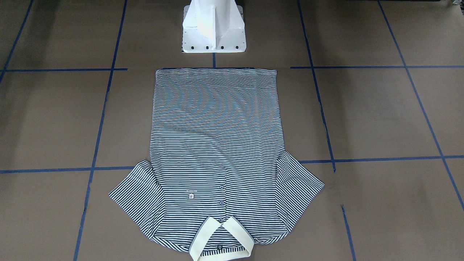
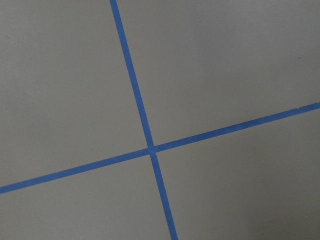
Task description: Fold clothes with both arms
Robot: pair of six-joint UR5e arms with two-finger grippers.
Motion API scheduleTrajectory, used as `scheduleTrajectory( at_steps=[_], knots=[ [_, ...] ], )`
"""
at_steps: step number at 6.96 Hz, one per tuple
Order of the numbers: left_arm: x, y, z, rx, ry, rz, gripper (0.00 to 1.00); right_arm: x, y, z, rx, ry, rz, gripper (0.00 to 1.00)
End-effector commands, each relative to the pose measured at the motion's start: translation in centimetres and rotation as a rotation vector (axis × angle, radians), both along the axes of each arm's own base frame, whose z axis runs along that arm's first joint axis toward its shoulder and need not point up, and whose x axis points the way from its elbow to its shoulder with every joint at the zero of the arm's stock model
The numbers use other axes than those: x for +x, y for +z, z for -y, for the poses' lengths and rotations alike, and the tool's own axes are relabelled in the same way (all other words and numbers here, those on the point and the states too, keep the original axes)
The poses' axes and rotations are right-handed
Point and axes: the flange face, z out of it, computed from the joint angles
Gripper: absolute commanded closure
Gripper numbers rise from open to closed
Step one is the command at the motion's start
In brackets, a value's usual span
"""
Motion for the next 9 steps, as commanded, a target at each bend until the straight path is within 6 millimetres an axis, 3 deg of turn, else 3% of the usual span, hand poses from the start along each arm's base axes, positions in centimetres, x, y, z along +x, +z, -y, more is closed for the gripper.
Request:
scheduleTrajectory(
  at_steps=[1, 3, 4, 5, 6, 7, 9],
  knots=[
    [0.0, -0.7, 0.2, 0.015, 0.002, -0.006, 0.0, 0.0, -0.1, -0.6, 0.007, -0.002, 0.015, 0.0],
    [0.2, -2.1, 0.2, 0.047, 0.006, -0.002, 0.0, -0.1, 0.4, -0.8, -0.003, -0.006, 0.014, 0.0],
    [0.3, -1.5, -0.1, 0.036, 0.007, -0.011, 0.0, -0.3, 1.7, -1.7, -0.022, -0.013, 0.031, 0.0],
    [0.2, -2.2, -0.1, 0.047, 0.005, -0.01, 0.0, -1.7, 2.8, -2.6, -0.002, -0.037, 0.126, 0.0],
    [0.3, -2.8, 0.0, 0.064, 0.009, -0.013, 0.0, -5.1, 2.7, -3.0, 0.079, -0.101, 0.146, 0.0],
    [0.3, -2.2, 0.0, 0.058, 0.012, -0.014, 0.0, -9.3, 0.0, -2.0, 0.061, -0.078, 0.16, 0.0],
    [0.6, -2.2, -0.4, 0.118, 0.019, -0.069, 0.0, -21.0, -7.4, 1.7, 0.148, -0.034, 0.15, 0.0]
  ],
)
